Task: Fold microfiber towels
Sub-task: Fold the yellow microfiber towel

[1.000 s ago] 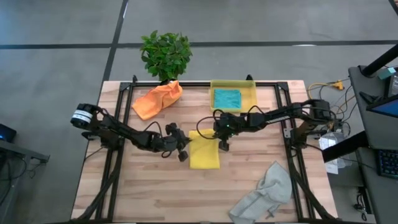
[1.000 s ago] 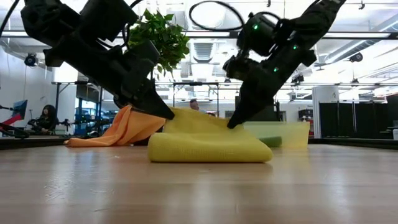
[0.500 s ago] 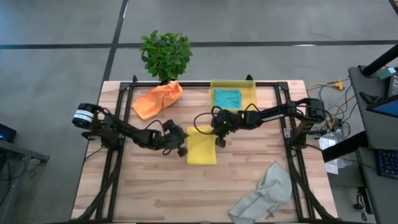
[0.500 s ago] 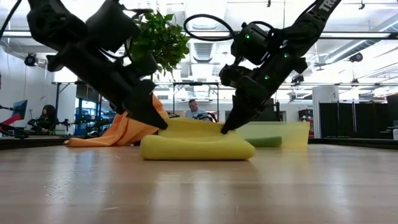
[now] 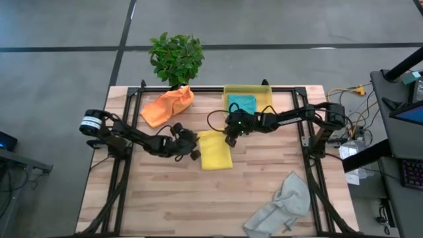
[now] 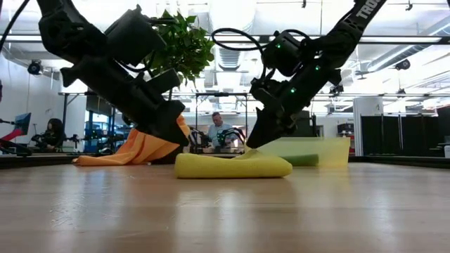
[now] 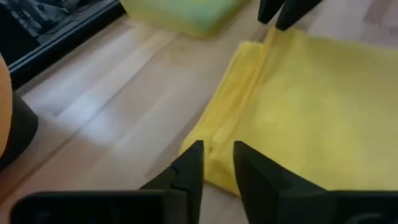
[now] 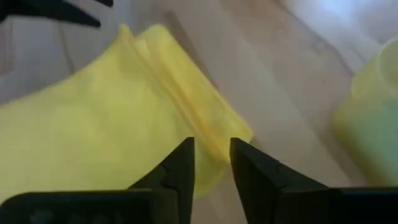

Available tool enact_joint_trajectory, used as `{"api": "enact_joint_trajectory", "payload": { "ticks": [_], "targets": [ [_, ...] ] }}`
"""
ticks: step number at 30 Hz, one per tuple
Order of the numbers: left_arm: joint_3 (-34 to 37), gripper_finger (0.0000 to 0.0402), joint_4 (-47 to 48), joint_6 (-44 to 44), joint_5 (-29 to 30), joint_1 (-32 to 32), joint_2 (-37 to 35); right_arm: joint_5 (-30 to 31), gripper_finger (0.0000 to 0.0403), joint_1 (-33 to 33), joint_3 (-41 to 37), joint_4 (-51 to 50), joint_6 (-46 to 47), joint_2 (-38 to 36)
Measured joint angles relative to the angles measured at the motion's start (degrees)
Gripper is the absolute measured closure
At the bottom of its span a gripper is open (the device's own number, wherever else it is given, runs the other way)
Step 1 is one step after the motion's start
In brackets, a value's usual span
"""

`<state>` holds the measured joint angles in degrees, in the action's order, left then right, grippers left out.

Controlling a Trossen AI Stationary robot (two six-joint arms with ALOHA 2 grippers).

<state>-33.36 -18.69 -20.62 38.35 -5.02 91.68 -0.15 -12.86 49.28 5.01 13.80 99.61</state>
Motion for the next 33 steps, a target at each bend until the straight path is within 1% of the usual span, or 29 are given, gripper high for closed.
{"api": "enact_joint_trajectory", "payload": {
  "ticks": [4, 7, 9, 12, 14, 16, 20, 24, 26, 30, 33],
  "targets": [
    [-0.62, 0.0288, -1.27, 0.05, -0.87, 0.23, -1.27, -1.16, 0.0276, 0.13, 0.00, 0.13, 0.12, -1.28],
    [-0.76, 0.0286, -3.90, 0.51, -5.87, 0.57, -1.50, -6.06, 0.0270, 0.94, 0.00, 0.03, -0.73, -1.55],
    [-0.81, 0.0301, -4.18, 0.11, -9.07, 1.44, -0.50, -7.39, 0.0275, 1.98, -0.21, -0.56, -1.19, -1.52],
    [-0.83, 0.0344, -3.86, 0.00, -13.00, 2.93, 1.49, -7.38, 0.0296, 3.47, -0.60, -0.55, -1.15, -1.24],
    [-0.83, 0.0379, -4.85, -0.04, -14.28, 3.86, 2.89, -7.34, 0.0316, 4.23, -0.68, -0.63, -0.88, -1.20],
    [-0.79, 0.0395, -4.66, -0.09, -14.43, 4.83, 3.79, -7.31, 0.0337, 4.74, -0.68, -0.46, -0.74, -1.21],
    [-0.79, 0.0387, -4.64, -0.09, -14.38, 6.92, 3.92, -7.35, 0.0368, 5.72, -0.68, -0.47, -0.31, -1.22],
    [-0.83, 0.0393, -5.06, 0.15, -14.76, 7.22, -0.47, -7.32, 0.0385, 6.57, -0.68, -0.48, -0.33, -1.22],
    [-0.94, 0.0399, -5.32, 0.17, -17.21, 7.22, -1.74, -7.34, 0.0391, 7.02, -0.68, -0.20, -0.33, -0.91],
    [-0.81, 0.0401, -4.78, 0.06, -21.89, 7.22, -0.51, -7.78, 0.0394, 8.42, -0.70, -0.04, 0.84, 1.27],
    [-0.77, 0.0401, -5.35, 0.41, -27.34, 6.45, -0.11, -8.82, 0.0394, 10.18, -0.68, 0.31, 2.48, 2.83]
  ]
}}
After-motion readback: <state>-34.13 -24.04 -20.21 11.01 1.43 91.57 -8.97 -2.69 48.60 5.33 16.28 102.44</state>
